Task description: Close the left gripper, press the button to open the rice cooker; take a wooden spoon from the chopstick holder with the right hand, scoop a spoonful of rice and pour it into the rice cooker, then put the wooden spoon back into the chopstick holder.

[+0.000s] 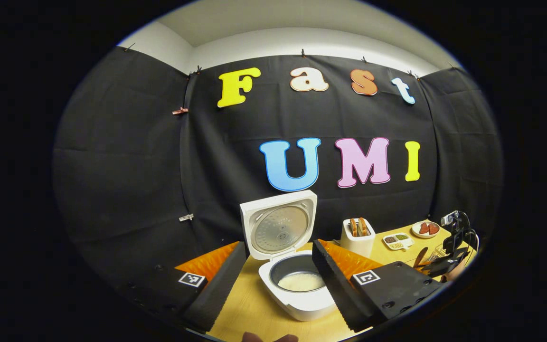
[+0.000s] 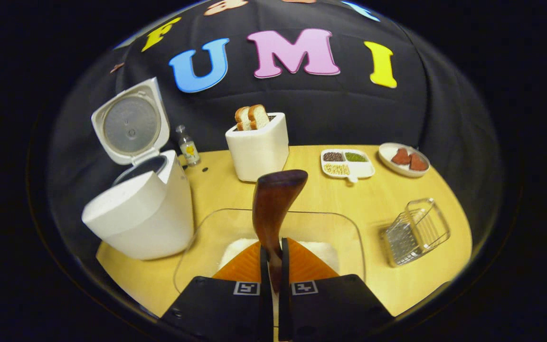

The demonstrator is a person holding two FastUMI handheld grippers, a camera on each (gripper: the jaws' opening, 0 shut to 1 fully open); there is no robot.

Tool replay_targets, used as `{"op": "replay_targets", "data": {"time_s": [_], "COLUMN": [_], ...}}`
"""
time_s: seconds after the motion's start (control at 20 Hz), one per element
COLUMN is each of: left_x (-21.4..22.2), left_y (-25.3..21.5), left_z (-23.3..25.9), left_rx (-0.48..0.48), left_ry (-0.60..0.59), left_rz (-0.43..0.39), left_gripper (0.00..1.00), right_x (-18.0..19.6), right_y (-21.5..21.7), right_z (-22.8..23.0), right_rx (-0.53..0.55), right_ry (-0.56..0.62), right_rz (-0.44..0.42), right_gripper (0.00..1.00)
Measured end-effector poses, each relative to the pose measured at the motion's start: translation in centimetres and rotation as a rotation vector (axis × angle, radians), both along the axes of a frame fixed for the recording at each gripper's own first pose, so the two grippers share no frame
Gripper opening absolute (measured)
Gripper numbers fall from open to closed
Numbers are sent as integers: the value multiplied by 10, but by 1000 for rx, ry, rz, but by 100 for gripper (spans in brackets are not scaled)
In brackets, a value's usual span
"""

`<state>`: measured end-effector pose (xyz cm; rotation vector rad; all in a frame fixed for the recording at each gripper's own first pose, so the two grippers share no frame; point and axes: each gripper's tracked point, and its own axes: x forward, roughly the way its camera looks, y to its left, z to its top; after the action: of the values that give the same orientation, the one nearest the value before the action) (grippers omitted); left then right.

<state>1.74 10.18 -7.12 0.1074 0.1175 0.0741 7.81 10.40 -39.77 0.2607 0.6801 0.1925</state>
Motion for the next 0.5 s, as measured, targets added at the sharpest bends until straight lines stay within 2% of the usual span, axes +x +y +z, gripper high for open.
{"op": "replay_targets", "data": {"time_s": [0.15, 0.25, 0.4, 0.5], "left_x": [1, 1, 0, 0], "left_y": [5, 7, 12, 13], "left_z": [-1, 1, 2, 2], "left_rx": [-17, -18, -6, -10], "left_ry": [-1, -5, -12, -12], "left_rz": [4, 2, 4, 6], "left_gripper": [97, 97, 97, 97], "right_x": [1, 1, 3, 6], "right_y": [0, -15, -37, -49], "right_z": [-11, -17, 0, 10], "right_rx": [304, 459, 647, 708], "right_ry": [107, 148, 118, 96], "right_rz": [-172, -278, -386, -416], "right_gripper": [9, 10, 9, 9]}}
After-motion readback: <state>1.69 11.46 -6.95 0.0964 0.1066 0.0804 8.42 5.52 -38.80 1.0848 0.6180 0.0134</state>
